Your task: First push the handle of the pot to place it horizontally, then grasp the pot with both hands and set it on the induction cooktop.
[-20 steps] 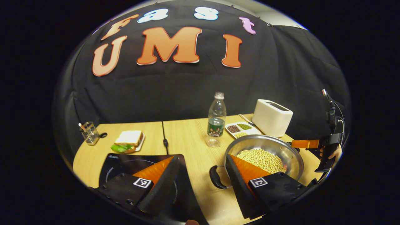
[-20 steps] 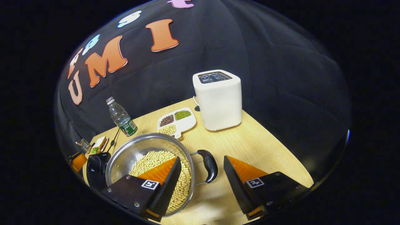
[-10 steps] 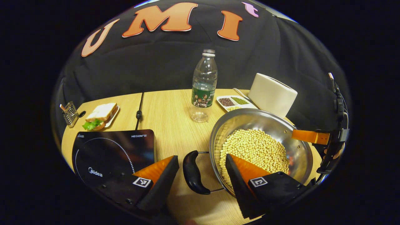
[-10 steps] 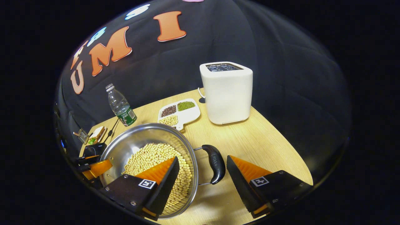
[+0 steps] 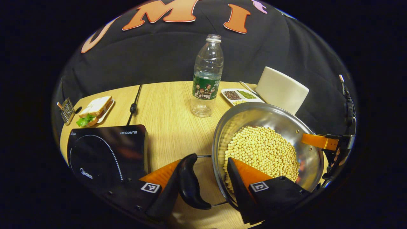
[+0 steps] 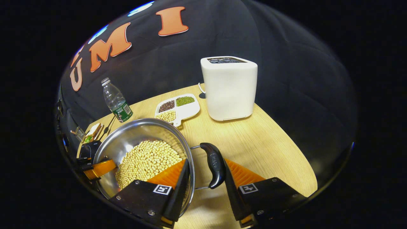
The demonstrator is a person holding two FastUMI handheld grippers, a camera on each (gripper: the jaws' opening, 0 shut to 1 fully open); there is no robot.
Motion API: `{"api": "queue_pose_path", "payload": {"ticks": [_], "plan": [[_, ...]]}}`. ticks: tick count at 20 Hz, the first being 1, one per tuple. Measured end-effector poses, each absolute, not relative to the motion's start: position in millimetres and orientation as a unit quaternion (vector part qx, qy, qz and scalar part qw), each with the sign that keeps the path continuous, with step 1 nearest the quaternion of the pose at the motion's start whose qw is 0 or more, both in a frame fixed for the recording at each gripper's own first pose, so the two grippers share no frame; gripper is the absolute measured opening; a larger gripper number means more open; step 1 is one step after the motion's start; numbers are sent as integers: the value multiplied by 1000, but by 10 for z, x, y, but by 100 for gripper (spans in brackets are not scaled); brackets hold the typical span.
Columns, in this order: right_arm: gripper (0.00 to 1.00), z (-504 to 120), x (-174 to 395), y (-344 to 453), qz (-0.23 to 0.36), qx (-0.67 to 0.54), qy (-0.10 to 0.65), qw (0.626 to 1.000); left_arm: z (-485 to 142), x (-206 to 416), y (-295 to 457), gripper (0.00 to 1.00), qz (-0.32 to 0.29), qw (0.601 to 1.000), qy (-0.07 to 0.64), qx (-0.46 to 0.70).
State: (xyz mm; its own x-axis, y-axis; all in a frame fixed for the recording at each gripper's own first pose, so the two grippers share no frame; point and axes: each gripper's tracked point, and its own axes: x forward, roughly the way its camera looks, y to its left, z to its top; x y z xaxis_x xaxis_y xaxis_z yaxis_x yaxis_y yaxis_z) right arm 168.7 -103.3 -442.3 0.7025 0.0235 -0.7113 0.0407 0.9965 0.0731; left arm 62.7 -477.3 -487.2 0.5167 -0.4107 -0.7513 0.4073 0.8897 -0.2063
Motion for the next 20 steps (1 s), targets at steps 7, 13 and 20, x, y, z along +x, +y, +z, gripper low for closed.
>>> {"api": "queue_pose_path", "payload": {"ticks": [7, 13, 20], "plan": [[56, -4405, 1551, -982, -15, 55, 399, 915, -4867, 628, -4762, 73, -223, 866, 447, -8], [56, -4205, 1375, -842, -13, 72, 397, 915, -4630, 742, -4720, 76, -225, 879, 420, -14], [56, -3775, 1256, -529, -6, 74, 368, 927, -4213, 716, -4380, 72, -219, 896, 386, -29]]}}
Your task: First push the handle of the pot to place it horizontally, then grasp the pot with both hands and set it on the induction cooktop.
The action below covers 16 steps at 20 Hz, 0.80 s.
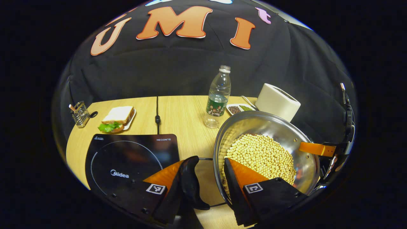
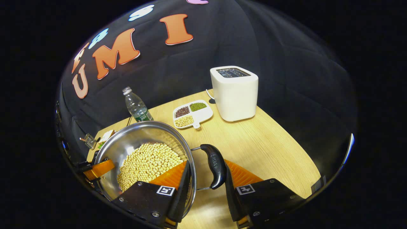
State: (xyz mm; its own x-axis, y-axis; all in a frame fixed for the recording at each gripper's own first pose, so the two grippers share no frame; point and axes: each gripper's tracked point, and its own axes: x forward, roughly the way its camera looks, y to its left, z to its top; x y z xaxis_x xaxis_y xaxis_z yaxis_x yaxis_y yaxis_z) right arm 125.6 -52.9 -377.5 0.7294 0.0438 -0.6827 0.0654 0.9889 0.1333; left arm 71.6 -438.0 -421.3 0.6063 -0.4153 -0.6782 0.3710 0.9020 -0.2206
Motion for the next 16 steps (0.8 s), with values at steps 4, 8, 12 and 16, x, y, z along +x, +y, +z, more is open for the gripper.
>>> {"api": "queue_pose_path", "payload": {"ticks": [4, 8, 12, 16], "plan": [[55, -3557, 1197, -258, 6, 70, 357, 932, -3939, 698, -4023, 75, -208, 905, 368, -40], [56, -3378, 1168, 29, 19, 61, 347, 936, -3775, 682, -3648, 74, -188, 914, 356, -52], [55, -3264, 1144, 317, 32, 58, 342, 937, -3675, 694, -3324, 74, -176, 918, 350, -63], [55, -3171, 1113, 627, 48, 58, 338, 938, -3557, 723, -2982, 74, -162, 924, 339, -72]]}}
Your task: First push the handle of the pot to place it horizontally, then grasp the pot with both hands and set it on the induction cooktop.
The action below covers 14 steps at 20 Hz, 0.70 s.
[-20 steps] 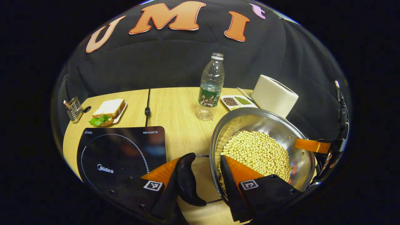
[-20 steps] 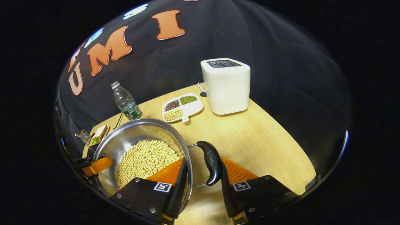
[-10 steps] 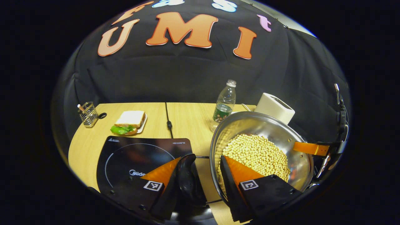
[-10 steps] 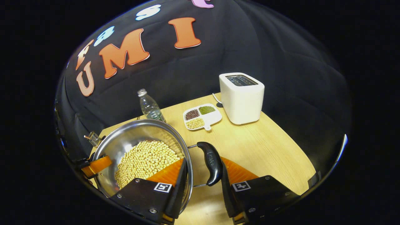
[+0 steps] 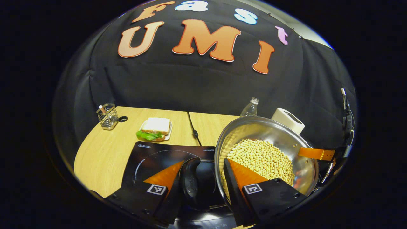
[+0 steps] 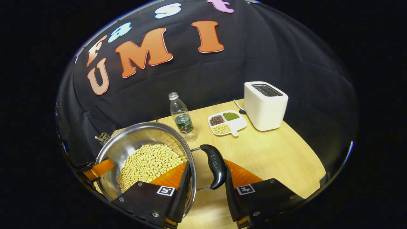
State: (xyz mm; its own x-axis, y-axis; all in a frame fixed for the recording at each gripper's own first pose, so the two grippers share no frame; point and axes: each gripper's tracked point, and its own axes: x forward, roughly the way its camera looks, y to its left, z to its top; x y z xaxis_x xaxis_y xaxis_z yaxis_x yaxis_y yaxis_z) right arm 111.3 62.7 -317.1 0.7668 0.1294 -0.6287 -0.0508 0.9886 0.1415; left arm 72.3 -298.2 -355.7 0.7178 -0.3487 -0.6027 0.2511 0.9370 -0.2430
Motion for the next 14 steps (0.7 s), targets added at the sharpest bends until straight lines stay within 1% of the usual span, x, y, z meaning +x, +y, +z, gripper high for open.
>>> {"api": "queue_pose_path", "payload": {"ticks": [3, 4, 5, 7, 8, 9, 12, 13, 14], "plan": [[55, -3123, 1083, 851, 59, 52, 337, 938, -3503, 736, -2729, 74, -152, 927, 335, -74], [56, -3120, 1075, 929, 63, 47, 337, 938, -3496, 727, -2635, 71, -148, 927, 336, -75], [55, -3081, 1068, 1015, 65, 42, 333, 940, -3499, 727, -2541, 74, -143, 928, 337, -77], [55, -3015, 1077, 1197, 75, 33, 326, 942, -3525, 744, -2339, 74, -131, 929, 337, -79], [55, -3017, 1109, 1312, 79, 31, 326, 942, -3541, 749, -2232, 71, -124, 930, 337, -80], [55, -3019, 1100, 1407, 84, 28, 328, 941, -3554, 766, -2116, 74, -118, 931, 337, -81], [56, -3113, 1075, 1703, 101, 24, 337, 936, -3581, 784, -1786, 73, -96, 933, 337, -83], [56, -3149, 1063, 1798, 105, 24, 341, 934, -3594, 807, -1681, 71, -90, 933, 338, -81], [56, -3183, 1070, 1884, 110, 25, 344, 932, -3615, 829, -1579, 72, -84, 935, 337, -77]]}}
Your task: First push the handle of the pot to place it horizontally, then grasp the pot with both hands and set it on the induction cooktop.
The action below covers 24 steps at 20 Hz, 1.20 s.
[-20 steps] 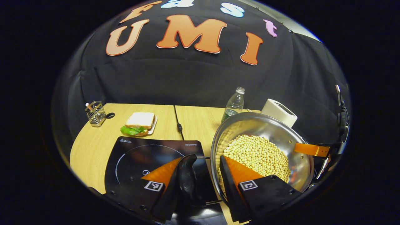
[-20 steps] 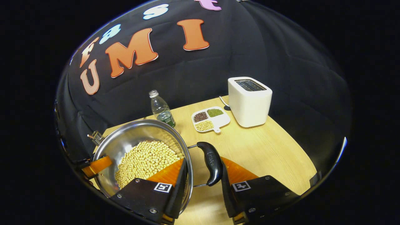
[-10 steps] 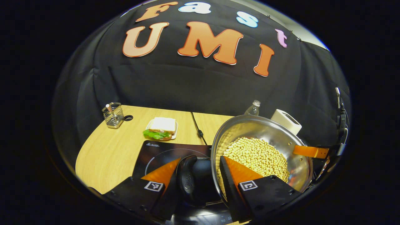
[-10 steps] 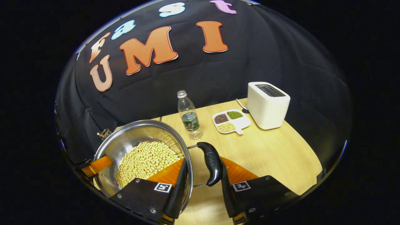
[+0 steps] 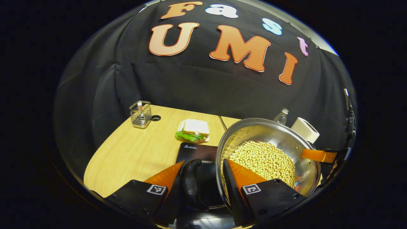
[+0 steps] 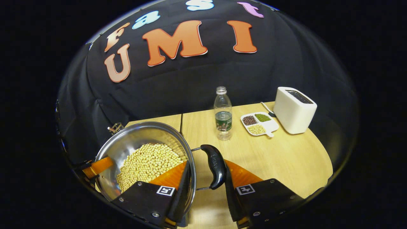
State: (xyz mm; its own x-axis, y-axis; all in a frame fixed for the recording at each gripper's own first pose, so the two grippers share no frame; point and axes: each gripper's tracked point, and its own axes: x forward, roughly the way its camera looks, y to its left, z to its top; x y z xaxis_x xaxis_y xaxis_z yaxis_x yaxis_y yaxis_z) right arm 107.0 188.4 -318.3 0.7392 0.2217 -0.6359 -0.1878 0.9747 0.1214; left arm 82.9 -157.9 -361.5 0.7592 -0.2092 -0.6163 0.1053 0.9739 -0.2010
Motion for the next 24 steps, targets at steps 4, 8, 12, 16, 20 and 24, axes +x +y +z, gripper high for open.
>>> {"api": "queue_pose_path", "payload": {"ticks": [4, 8, 12, 16, 20, 24], "plan": [[56, -3367, 1094, 2143, 120, 22, 355, 927, -3688, 904, -1263, 69, -63, 939, 334, -58], [48, -3504, 1134, 2376, 141, 35, 358, 922, -3549, 1059, -1396, 34, -98, 954, 279, -43], [49, -3753, 1029, 2432, 147, 93, 391, 904, -3745, 1157, -1142, 39, -66, 949, 298, -77], [54, -3785, 990, 2358, 152, 109, 394, 900, -3764, 1081, -1032, 50, -61, 947, 301, -88], [84, -3507, 1065, 2110, 129, 101, 363, 917, -3498, 1047, -1094, 63, -66, 951, 290, -86], [95, -2933, 1107, 1773, 112, 102, 308, 939, -2749, 1060, -1217, 82, -85, 966, 232, -72]]}}
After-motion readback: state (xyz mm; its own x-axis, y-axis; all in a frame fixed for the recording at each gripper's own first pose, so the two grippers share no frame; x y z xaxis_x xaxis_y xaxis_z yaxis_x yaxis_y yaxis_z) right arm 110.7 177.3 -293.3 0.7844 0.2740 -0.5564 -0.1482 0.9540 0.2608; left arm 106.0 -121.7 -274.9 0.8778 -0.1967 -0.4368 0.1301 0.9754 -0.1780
